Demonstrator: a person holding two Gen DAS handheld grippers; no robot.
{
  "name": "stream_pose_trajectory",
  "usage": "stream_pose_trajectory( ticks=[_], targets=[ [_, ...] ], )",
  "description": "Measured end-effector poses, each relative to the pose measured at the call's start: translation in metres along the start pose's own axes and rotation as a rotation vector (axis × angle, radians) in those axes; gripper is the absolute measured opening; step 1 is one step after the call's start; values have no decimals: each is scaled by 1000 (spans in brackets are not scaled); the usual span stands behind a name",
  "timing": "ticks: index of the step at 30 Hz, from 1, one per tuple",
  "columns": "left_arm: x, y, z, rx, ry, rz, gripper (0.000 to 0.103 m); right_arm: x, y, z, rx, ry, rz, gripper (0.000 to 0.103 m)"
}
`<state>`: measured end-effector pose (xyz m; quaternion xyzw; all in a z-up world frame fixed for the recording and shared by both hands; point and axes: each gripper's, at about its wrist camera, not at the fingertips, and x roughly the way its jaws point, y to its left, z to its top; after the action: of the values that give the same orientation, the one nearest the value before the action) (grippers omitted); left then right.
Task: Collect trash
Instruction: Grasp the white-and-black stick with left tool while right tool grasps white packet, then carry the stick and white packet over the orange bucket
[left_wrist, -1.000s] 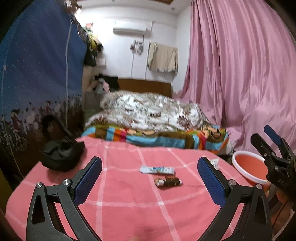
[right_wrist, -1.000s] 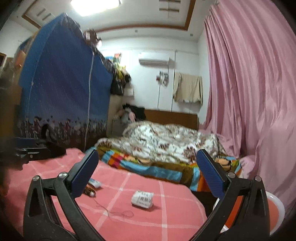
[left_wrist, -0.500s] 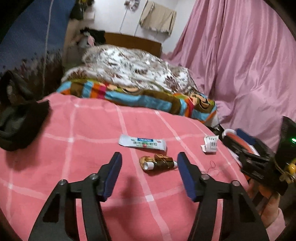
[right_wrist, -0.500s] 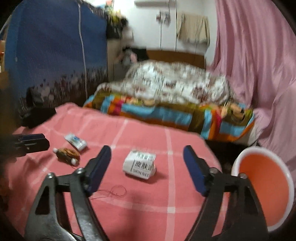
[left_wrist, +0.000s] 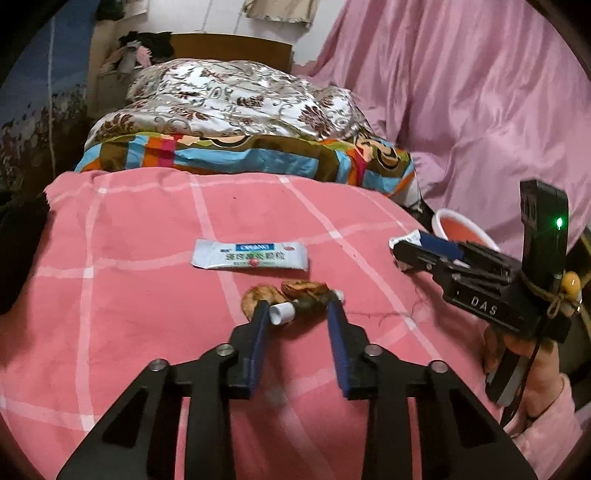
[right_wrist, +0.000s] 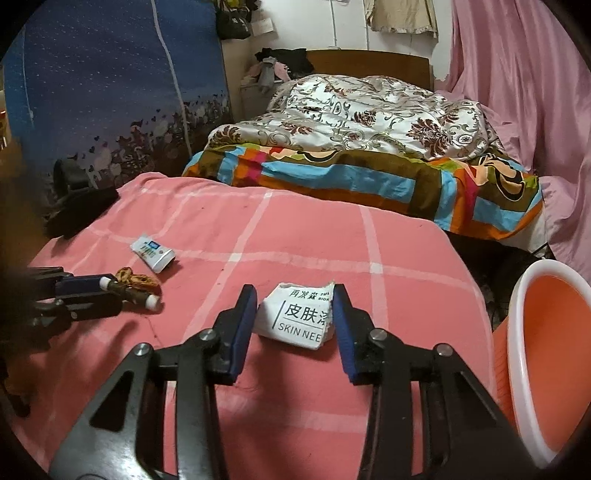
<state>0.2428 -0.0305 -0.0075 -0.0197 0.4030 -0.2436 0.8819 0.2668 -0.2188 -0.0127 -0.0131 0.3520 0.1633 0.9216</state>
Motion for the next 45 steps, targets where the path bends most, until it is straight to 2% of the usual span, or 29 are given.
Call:
stream_pose_trajectory(
  ticks=[12, 19, 21, 23, 30, 35, 38, 45],
  targets=[
    [10, -30, -12, 137, 41, 13, 19, -21, -2, -11, 1, -18, 18, 48],
    [21, -31, -9, 137, 70, 29, 19, -28, -3, -18, 6, -21, 21, 48],
    [22, -33, -8, 145, 73, 57, 8, -31, -4, -20, 6, -21, 24, 48],
    [23, -33, -8, 144, 75, 67, 8, -34, -3, -22, 4, -23, 29, 48],
    [9, -38, -19, 104, 73, 22, 8, -60, 4, -33, -17, -89, 46, 48],
    [-16, -52, -31, 81, 4, -13, 8, -89, 1, -38, -19, -191, 33, 48],
    [-33, -65, -34, 95, -76, -11, 8, -107, -3, -40, -15, -271, 28, 48],
    [-61, -94, -18, 116, -228, -43, 8, -155, -14, -43, -3, -478, -5, 48]
  ],
)
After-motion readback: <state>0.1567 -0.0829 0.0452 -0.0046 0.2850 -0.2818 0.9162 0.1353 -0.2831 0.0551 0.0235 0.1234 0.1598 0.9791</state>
